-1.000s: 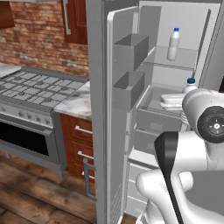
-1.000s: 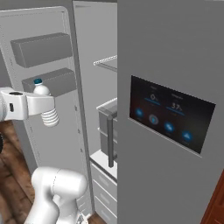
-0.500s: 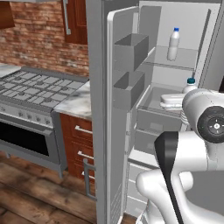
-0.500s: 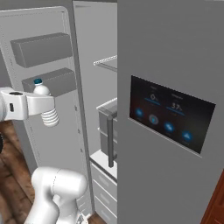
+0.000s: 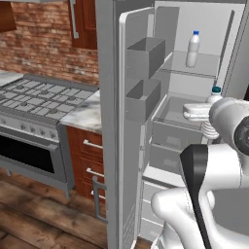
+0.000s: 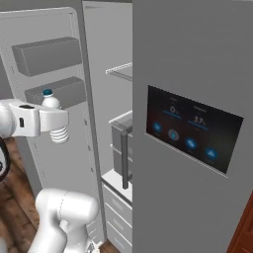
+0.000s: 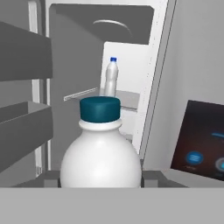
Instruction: Take the bottled waters from the counter and place them in the freezer to freeze. Close the freezer door after placing the bottles.
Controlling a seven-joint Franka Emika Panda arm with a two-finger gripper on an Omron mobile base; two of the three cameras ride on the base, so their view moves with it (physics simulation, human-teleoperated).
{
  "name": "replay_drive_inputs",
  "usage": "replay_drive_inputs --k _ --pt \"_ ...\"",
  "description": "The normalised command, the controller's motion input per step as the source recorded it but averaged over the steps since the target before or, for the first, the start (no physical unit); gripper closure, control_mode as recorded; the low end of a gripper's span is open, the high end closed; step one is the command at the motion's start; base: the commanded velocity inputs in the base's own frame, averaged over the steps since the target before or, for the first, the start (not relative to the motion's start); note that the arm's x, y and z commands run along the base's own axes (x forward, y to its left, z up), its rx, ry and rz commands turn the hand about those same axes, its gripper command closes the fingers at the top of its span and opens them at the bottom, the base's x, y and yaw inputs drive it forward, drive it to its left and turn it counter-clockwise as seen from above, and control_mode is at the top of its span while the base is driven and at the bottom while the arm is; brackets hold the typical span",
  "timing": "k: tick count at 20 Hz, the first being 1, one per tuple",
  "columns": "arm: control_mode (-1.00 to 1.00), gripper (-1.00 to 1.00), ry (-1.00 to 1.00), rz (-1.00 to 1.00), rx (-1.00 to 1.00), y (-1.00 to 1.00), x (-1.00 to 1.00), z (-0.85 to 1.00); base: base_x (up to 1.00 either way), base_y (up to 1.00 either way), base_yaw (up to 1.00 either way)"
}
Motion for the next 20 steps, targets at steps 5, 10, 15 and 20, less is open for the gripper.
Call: replay_drive_inputs --k 5,10,15,20 --pt "-1.00 1.00 0.00 0.10 0.18 -0.03 0.00 0.02 0.00 0.00 0.00" --pt "-1.00 1.00 0.00 0.14 0.08 0.00 0.00 0.15 0.00 0.00 0.00" --pt "-1.00 1.00 0.00 0.14 0.00 0.00 0.01 0.15 0.00 0.00 0.00" --pt "-1.00 1.00 0.00 0.05 -0.02 0.04 0.04 0.01 0.00 0.00 0.00"
